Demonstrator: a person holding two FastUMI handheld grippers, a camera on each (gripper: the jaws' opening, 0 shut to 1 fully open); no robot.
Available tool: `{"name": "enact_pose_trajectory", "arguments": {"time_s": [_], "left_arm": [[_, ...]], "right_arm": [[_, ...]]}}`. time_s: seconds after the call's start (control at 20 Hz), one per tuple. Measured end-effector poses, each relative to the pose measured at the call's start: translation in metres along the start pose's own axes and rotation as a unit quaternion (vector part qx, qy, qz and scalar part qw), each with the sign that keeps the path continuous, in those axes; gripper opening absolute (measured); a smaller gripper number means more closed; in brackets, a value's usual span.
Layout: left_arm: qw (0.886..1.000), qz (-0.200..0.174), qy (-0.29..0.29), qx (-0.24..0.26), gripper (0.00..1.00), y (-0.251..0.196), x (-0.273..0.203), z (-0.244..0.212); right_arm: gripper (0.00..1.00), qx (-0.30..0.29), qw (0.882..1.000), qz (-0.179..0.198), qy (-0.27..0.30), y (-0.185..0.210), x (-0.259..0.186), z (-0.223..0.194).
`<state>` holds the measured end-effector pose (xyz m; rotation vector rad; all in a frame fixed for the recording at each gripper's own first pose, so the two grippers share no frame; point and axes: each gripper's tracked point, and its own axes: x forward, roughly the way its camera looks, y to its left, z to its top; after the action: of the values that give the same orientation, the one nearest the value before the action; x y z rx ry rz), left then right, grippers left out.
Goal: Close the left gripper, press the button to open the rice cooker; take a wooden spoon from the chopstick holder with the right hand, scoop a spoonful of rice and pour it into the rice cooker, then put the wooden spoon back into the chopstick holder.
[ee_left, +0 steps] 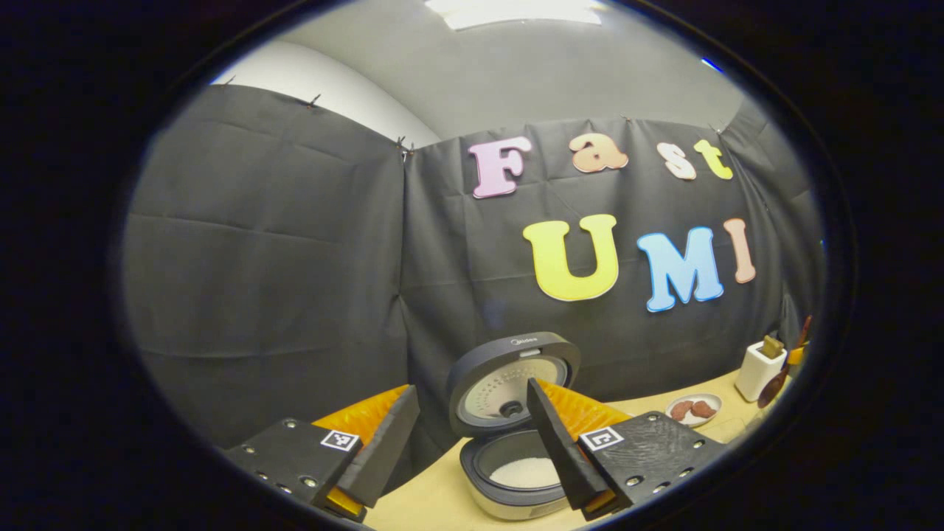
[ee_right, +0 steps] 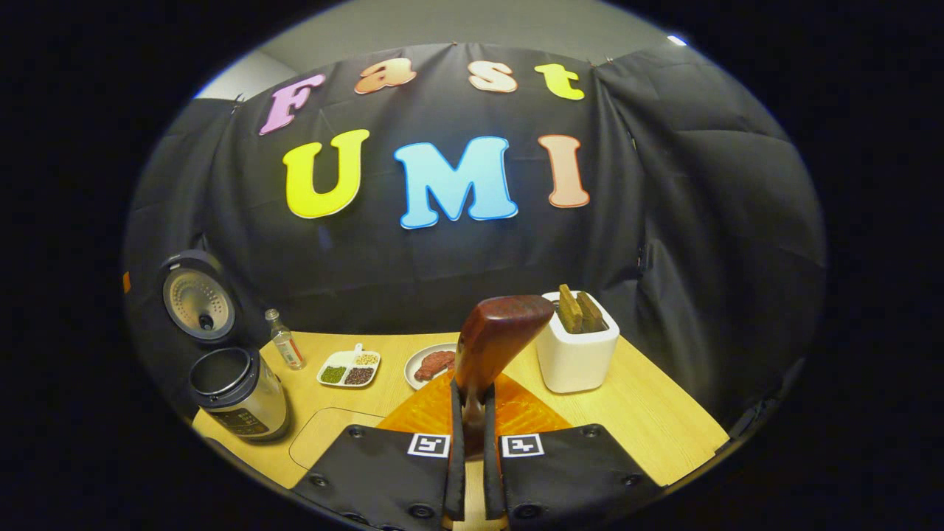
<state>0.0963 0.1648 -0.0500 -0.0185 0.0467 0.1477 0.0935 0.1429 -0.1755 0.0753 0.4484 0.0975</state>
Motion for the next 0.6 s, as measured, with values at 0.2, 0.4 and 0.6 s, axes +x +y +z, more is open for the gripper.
{"name": "enact_pose_trajectory", "arguments": {"time_s": [0.2, 0.4, 0.6], "left_arm": [[1.000, -0.002, 0.005, -0.004, 0.90, 0.012, 0.016, -0.013], [1.000, -0.002, 0.014, -0.012, 0.91, 0.025, 0.032, -0.028], [1.000, -0.005, 0.022, -0.012, 0.90, 0.033, 0.046, -0.042]], "right_arm": [[0.11, -0.054, 0.998, 0.014, -0.012, 0.037, 0.001, -0.001], [0.11, -0.085, 0.996, 0.031, 0.000, 0.070, 0.007, -0.022], [0.11, -0.115, 0.993, 0.023, 0.025, 0.081, 0.019, -0.051]]}}
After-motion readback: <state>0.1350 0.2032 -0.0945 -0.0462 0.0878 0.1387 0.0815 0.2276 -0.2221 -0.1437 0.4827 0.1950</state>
